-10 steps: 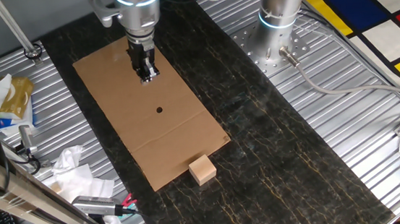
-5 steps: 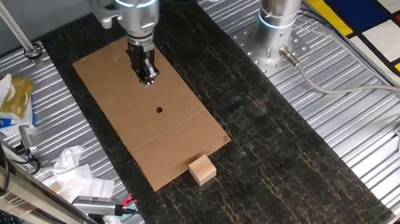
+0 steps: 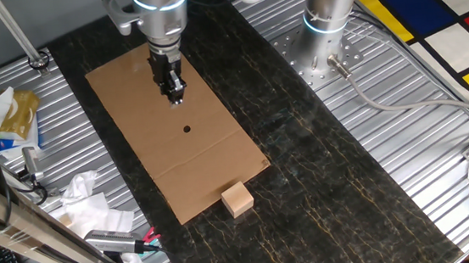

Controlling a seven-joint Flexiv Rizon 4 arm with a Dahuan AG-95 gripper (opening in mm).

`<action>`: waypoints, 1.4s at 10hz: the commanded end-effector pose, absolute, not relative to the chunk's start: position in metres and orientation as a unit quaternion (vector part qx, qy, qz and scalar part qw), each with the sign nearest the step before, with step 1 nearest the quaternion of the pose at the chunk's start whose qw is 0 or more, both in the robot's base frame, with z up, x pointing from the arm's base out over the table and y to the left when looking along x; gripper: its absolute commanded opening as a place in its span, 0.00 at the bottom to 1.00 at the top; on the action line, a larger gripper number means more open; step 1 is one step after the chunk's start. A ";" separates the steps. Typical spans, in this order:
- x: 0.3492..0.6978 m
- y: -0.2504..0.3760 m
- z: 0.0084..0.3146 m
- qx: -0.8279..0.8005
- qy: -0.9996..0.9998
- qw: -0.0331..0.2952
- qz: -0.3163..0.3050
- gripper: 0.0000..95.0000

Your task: Grab the block and place it at the designated location

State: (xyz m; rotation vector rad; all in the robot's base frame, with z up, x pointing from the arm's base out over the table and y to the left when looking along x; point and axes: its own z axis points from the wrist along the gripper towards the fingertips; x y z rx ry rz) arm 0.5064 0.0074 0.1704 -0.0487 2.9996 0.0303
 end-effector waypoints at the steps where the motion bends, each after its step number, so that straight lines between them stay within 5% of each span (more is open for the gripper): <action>1: 0.509 0.008 0.172 -0.017 0.997 0.070 0.010 0.40; 14: 0.514 0.036 0.162 0.010 0.998 0.067 0.011 0.40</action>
